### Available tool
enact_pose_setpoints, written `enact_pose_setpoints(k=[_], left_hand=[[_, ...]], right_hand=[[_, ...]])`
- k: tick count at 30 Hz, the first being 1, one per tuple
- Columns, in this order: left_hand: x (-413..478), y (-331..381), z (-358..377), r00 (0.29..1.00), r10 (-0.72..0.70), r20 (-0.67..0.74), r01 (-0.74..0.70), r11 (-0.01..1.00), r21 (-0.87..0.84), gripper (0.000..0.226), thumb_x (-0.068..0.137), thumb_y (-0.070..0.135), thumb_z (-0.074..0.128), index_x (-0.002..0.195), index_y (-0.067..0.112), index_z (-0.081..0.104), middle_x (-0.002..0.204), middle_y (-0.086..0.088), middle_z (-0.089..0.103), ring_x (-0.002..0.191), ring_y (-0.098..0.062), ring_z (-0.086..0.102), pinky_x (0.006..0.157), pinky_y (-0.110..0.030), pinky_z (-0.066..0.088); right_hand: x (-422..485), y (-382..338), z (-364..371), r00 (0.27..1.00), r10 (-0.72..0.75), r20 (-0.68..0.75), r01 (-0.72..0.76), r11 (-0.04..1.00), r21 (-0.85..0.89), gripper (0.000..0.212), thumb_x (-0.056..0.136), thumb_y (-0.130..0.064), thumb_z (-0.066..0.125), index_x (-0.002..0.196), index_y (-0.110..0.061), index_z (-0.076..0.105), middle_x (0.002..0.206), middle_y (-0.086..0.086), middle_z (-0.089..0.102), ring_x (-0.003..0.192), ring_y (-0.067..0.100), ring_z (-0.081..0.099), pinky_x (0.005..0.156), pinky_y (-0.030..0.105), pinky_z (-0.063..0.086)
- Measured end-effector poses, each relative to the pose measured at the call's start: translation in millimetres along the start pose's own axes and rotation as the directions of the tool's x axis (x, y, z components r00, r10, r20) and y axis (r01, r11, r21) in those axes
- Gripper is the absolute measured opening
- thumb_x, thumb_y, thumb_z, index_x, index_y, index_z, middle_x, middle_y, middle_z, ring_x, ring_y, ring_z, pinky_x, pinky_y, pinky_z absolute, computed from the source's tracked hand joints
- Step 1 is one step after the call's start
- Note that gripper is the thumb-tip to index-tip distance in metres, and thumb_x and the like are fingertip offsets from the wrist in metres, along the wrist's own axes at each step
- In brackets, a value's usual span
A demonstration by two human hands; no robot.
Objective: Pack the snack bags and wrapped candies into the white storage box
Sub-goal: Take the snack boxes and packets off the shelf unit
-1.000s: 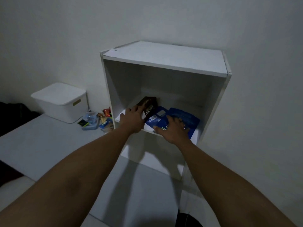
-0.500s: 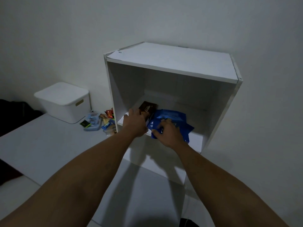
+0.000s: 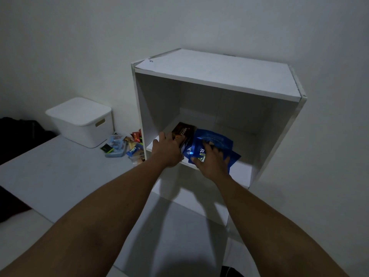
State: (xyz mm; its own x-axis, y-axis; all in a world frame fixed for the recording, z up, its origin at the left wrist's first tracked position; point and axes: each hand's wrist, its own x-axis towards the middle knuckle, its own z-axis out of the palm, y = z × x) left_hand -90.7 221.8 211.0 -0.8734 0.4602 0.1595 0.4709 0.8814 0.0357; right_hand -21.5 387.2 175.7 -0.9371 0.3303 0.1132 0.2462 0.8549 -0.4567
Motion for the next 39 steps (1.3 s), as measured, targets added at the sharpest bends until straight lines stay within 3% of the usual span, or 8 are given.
enact_pose_setpoints(k=[10, 17, 20, 24, 27, 33, 36, 39], left_hand=[[-1, -1, -1, 1.000, -0.004, -0.004, 0.004, 1.000, -0.007, 0.077, 0.086, 0.056, 0.059, 0.151, 0.034, 0.025, 0.146, -0.012, 0.035, 0.132, -0.036, 0.030, 0.103, -0.051, 0.036], [0, -6, -1, 1.000, 0.004, -0.005, -0.004, 1.000, -0.031, 0.076, 0.087, 0.056, 0.058, 0.151, 0.034, 0.024, 0.146, -0.012, 0.034, 0.131, -0.036, 0.029, 0.102, -0.050, 0.037], [1, -7, 1, 1.000, 0.017, -0.002, -0.017, 0.999, -0.032, 0.076, 0.086, 0.057, 0.059, 0.151, 0.034, 0.024, 0.145, -0.012, 0.034, 0.130, -0.035, 0.029, 0.102, -0.049, 0.037], [1, -6, 3, 1.000, 0.021, -0.012, -0.021, 0.999, -0.034, 0.077, 0.086, 0.056, 0.059, 0.151, 0.034, 0.025, 0.144, -0.012, 0.034, 0.130, -0.035, 0.029, 0.102, -0.049, 0.038], [2, -7, 4, 1.000, 0.026, -0.011, -0.026, 0.999, -0.032, 0.078, 0.085, 0.057, 0.060, 0.151, 0.034, 0.025, 0.144, -0.012, 0.035, 0.129, -0.035, 0.029, 0.101, -0.049, 0.038], [1, -7, 3, 1.000, 0.025, -0.008, -0.025, 0.999, -0.035, 0.077, 0.087, 0.057, 0.058, 0.152, 0.034, 0.023, 0.145, -0.012, 0.034, 0.129, -0.035, 0.029, 0.101, -0.048, 0.038], [0, -7, 1, 1.000, 0.028, 0.001, -0.028, 0.998, -0.053, 0.077, 0.087, 0.056, 0.058, 0.152, 0.034, 0.024, 0.145, -0.013, 0.034, 0.129, -0.035, 0.029, 0.100, -0.047, 0.039], [0, -6, 1, 1.000, 0.029, 0.012, -0.027, 0.996, -0.089, 0.078, 0.087, 0.054, 0.060, 0.152, 0.032, 0.024, 0.143, -0.013, 0.034, 0.130, -0.037, 0.026, 0.100, -0.046, 0.043]], right_hand=[[-10, -20, 7, 0.990, -0.076, -0.115, 0.067, 0.994, -0.085, 0.076, 0.095, -0.006, 0.054, 0.156, -0.031, 0.015, 0.154, 0.008, 0.038, 0.133, 0.035, 0.046, 0.105, 0.053, 0.041], [-7, -20, -3, 0.972, -0.213, -0.102, 0.165, 0.922, -0.350, 0.079, 0.097, -0.002, 0.046, 0.158, -0.030, 0.005, 0.145, 0.010, 0.045, 0.096, 0.034, 0.066, 0.065, 0.042, 0.054], [-12, -14, -11, 0.955, -0.290, -0.054, 0.239, 0.866, -0.438, 0.072, 0.096, 0.000, 0.046, 0.157, -0.026, 0.019, 0.144, 0.013, 0.045, 0.088, 0.036, 0.066, 0.058, 0.038, 0.042], [-9, -5, -9, 0.945, -0.317, -0.081, 0.268, 0.892, -0.364, 0.042, 0.093, -0.002, 0.053, 0.132, -0.016, 0.059, 0.136, 0.010, 0.054, 0.084, 0.036, 0.067, 0.060, 0.038, 0.051], [-12, 4, -3, 0.928, -0.327, -0.178, 0.272, 0.923, -0.273, 0.033, 0.093, -0.020, 0.048, 0.120, -0.013, 0.067, 0.130, 0.005, 0.061, 0.089, 0.029, 0.068, 0.064, 0.035, 0.054], [-19, 14, -3, 0.944, -0.315, -0.102, 0.288, 0.934, -0.212, 0.090, 0.066, -0.086, 0.056, 0.127, -0.020, 0.062, 0.134, -0.001, 0.060, 0.117, 0.015, 0.060, 0.089, 0.033, 0.053], [-27, 18, -3, 0.932, -0.349, -0.103, 0.318, 0.919, -0.235, 0.075, 0.067, -0.055, 0.081, 0.128, -0.015, 0.061, 0.132, 0.003, 0.061, 0.112, 0.023, 0.064, 0.087, 0.038, 0.057], [-34, 23, 2, 0.894, -0.421, -0.155, 0.369, 0.886, -0.281, 0.053, 0.077, -0.023, 0.080, 0.126, -0.012, 0.063, 0.131, 0.007, 0.062, 0.106, 0.027, 0.067, 0.083, 0.043, 0.058]])
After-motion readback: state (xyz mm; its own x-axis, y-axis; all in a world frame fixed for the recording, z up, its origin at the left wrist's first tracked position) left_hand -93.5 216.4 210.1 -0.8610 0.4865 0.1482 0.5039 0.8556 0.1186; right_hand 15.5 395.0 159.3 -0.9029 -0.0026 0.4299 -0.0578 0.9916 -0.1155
